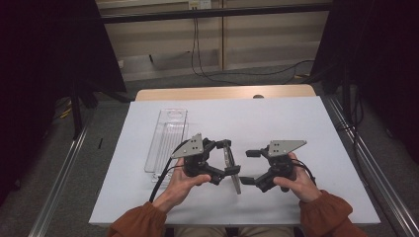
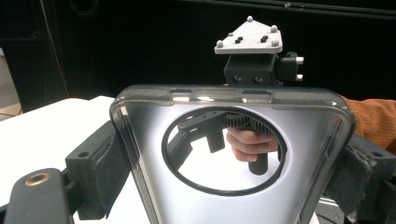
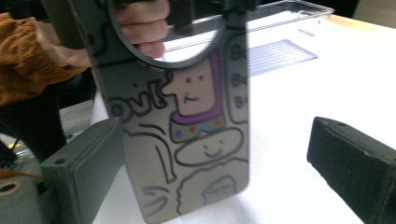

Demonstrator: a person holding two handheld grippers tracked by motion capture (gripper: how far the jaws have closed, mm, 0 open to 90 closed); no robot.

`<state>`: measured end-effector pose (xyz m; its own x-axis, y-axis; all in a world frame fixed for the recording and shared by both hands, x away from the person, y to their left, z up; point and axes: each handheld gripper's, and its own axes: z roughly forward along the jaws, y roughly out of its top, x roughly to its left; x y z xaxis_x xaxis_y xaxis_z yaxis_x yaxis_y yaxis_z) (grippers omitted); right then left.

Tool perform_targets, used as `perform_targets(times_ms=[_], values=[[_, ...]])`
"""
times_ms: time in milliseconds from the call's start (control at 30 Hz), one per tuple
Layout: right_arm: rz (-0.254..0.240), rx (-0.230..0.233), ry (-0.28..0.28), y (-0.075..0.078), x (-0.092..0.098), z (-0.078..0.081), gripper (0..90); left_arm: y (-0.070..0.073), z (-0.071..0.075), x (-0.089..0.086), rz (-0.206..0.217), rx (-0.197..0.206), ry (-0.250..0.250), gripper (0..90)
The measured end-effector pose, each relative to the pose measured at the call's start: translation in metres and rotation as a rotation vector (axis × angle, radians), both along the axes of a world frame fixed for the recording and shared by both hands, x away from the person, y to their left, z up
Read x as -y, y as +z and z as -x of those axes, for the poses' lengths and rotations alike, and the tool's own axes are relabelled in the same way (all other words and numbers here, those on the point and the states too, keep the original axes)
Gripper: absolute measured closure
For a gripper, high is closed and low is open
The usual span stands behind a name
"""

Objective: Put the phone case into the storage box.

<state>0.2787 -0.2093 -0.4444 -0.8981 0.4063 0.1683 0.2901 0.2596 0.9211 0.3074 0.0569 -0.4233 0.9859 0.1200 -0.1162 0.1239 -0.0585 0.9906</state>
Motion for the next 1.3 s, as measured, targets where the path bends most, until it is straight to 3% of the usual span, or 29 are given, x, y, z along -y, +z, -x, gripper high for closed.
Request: perform_targets(times_ms=[133, 367, 400, 567, 633, 867, 900, 933, 1033, 1300], values=[[0.000, -0.001, -0.042, 0.000, 0.005, -0.002, 3.7, -0.001, -0.001, -0.003, -0.019, -0.002, 0.020, 12.7], [-0.003, 0.003, -0.113, 0.001, 0.011, -0.002, 3.8, 0.000, -0.003, -0.011, -0.009, -0.016, 0.069, 12.8], [-0.006, 0.007, -0.123, 0.002, 0.011, -0.002, 3.8, 0.000, -0.003, -0.011, -0.009, -0.018, 0.095, 12.8], [-0.002, 0.019, -0.176, 0.003, 0.014, -0.001, 3.5, 0.002, -0.004, -0.016, -0.010, -0.020, 0.098, 12.8], [0.002, 0.035, -0.192, 0.004, 0.014, 0.000, 3.3, 0.003, -0.003, -0.016, -0.006, -0.024, 0.125, 12.7], [-0.004, 0.053, -0.230, 0.007, 0.018, 0.003, 2.9, 0.007, -0.003, -0.022, -0.001, -0.023, 0.146, 12.8], [-0.004, 0.051, -0.238, 0.007, 0.018, 0.003, 2.6, 0.008, -0.002, -0.023, -0.018, -0.023, 0.169, 12.7], [-0.005, 0.056, -0.246, 0.007, 0.019, 0.003, 2.5, 0.007, -0.003, -0.024, -0.002, -0.020, 0.154, 12.8], [-0.001, 0.069, -0.276, 0.006, 0.022, 0.006, 2.0, 0.008, -0.003, -0.026, -0.003, -0.021, 0.172, 12.8], [-0.022, 0.063, -0.301, 0.002, 0.034, 0.014, 2.3, 0.007, -0.002, -0.029, -0.008, -0.033, 0.227, 12.8]])
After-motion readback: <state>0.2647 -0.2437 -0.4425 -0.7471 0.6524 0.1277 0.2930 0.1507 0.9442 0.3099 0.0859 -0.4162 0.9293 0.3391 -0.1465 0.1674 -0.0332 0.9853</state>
